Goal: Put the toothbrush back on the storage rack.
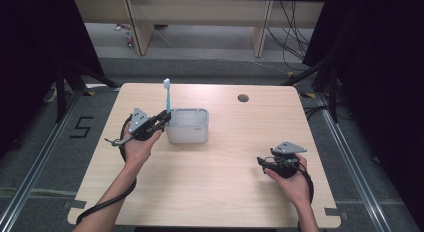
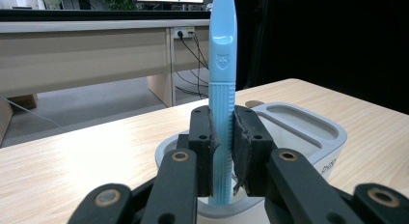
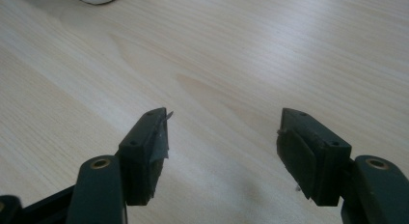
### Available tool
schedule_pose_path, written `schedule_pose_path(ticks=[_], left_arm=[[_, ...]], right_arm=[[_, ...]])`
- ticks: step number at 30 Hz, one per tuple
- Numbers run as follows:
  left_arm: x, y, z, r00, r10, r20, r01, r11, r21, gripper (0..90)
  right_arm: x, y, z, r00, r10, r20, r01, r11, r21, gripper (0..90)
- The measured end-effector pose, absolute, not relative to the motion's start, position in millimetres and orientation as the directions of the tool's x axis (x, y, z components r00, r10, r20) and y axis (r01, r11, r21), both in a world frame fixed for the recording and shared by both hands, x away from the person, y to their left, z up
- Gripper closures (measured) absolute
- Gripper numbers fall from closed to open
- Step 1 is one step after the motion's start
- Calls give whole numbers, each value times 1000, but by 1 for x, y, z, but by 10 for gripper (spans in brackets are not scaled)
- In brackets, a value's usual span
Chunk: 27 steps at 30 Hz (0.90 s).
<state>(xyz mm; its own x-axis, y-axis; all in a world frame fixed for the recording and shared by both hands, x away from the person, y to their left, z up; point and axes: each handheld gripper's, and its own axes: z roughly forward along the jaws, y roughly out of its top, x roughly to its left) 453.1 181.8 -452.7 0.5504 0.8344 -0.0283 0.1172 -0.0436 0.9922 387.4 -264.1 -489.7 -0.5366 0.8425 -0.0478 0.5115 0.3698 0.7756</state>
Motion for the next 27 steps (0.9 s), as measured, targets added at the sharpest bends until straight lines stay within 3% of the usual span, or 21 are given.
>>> schedule_pose_path(ticks=[27], left_arm=[[456,183,-457,548,836,-35,171,-72,983,784]], right_arm=[[389,-265,-491,-542,838,-62,502,382,776,359]])
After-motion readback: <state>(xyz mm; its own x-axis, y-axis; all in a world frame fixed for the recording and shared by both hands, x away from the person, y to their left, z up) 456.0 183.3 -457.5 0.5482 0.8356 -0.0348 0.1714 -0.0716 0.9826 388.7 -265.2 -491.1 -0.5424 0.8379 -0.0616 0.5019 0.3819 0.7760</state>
